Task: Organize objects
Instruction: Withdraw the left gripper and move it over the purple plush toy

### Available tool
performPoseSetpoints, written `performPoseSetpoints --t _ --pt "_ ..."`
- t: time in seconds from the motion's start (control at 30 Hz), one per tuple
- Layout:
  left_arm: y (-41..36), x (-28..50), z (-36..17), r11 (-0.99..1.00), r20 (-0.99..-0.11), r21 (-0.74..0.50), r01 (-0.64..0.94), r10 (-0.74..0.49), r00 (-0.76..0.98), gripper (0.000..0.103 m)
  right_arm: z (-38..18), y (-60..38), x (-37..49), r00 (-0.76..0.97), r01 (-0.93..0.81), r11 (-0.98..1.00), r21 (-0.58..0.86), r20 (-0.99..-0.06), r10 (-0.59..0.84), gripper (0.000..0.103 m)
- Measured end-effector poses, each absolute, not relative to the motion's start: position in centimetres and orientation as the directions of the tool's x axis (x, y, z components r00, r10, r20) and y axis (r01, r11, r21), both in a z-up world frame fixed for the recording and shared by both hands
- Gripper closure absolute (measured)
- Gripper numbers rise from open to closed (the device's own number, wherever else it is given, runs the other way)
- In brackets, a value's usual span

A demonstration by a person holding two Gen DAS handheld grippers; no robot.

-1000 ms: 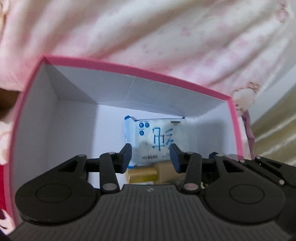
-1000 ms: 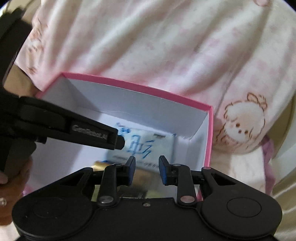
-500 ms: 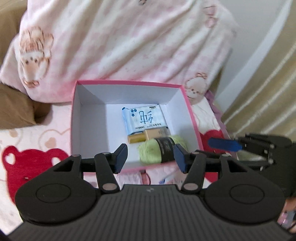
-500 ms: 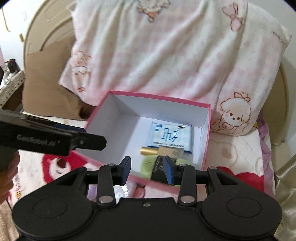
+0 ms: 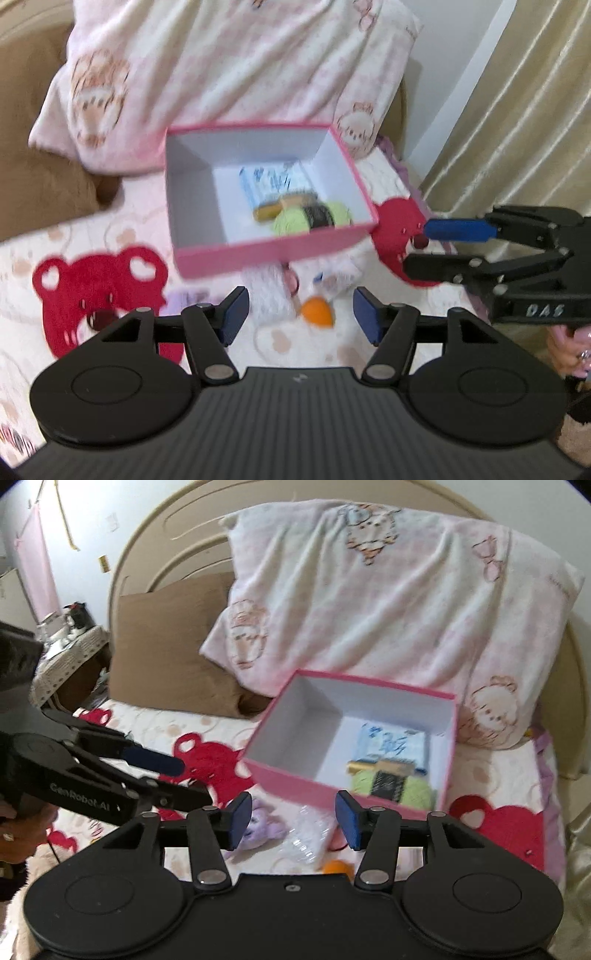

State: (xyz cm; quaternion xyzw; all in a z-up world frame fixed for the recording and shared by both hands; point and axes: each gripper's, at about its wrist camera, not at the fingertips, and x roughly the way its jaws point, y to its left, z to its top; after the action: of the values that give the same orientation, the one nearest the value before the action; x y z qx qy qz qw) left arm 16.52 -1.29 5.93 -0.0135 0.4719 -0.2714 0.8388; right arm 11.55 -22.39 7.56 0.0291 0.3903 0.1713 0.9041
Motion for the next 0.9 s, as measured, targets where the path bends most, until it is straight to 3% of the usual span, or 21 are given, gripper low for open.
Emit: performPoseSetpoints --t 0.33,0.53,0.83,0.9 --pt "2.2 15.4 3.1 0.867 -0.772 -0.272 0.418 -0.456 0.444 0.042 5.2 -18.7 9.3 0.609 -0.363 0.913 0.185 -0.695 0.383 0.044" --pt "4.3 17.4 -0.4 0.865 -0.762 -0.363 0.346 -0.489 0.424 0.042 2.4 -16.1 9.9 0.581 -0.415 0.893 0.175 -0.704 0.408 0.044" --pt "6.2 19.1 -5.9 0.883 -0.766 -0.390 0.262 -0.469 0.439 0.042 -2.5 -11.4 12.4 0.529 -0.513 0.855 0.081 -0.755 0.389 0.041" --pt "6.3 19.3 -6.9 0.882 -0.762 -0.396 0.256 -0.471 0.445 0.042 -3.8 -10.5 13.1 0.533 -0.524 0.850 0.042 -0.763 0.366 0.033"
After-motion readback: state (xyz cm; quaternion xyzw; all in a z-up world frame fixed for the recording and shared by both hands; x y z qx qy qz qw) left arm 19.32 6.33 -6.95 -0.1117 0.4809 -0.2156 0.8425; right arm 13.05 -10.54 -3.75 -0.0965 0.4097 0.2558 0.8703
